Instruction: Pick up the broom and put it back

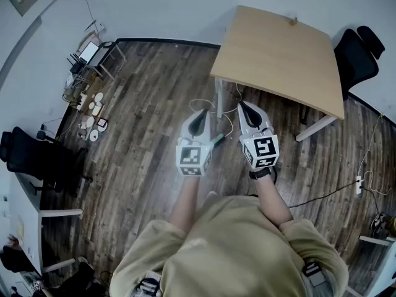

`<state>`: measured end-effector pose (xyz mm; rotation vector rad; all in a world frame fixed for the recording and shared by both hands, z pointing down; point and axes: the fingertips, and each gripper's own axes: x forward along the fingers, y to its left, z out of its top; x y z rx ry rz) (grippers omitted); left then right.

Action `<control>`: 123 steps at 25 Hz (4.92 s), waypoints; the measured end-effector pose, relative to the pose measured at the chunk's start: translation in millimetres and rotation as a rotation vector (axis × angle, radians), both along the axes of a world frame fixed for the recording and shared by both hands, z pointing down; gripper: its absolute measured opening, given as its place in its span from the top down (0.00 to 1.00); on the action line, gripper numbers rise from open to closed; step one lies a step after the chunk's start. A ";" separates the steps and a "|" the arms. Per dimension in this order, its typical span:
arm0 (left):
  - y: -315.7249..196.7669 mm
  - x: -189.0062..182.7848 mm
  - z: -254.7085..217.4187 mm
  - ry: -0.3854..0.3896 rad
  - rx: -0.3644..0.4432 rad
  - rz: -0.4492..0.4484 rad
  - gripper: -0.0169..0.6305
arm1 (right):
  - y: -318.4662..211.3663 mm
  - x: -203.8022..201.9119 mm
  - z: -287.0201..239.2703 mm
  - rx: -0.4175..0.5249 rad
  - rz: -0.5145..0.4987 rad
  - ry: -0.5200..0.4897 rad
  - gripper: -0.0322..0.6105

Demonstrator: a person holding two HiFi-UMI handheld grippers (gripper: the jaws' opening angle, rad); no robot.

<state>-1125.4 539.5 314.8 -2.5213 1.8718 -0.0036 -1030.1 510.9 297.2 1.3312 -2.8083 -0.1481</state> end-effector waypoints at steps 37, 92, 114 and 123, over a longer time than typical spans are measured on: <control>-283.3 -44.6 137.5 0.035 -0.319 -0.027 0.97 | -291.6 -61.6 176.8 -0.358 -0.040 -0.008 0.93; -371.5 -128.0 299.6 0.136 -0.561 0.062 0.97 | -322.1 -140.0 425.2 -0.759 -0.084 0.301 0.81; -368.0 -72.1 9.5 0.092 -0.120 0.287 0.97 | -327.1 -66.7 29.3 -0.189 0.235 -0.070 0.81; -347.5 0.5 1.2 0.154 -0.111 0.471 0.97 | -289.4 3.9 6.9 -0.132 0.382 -0.116 0.81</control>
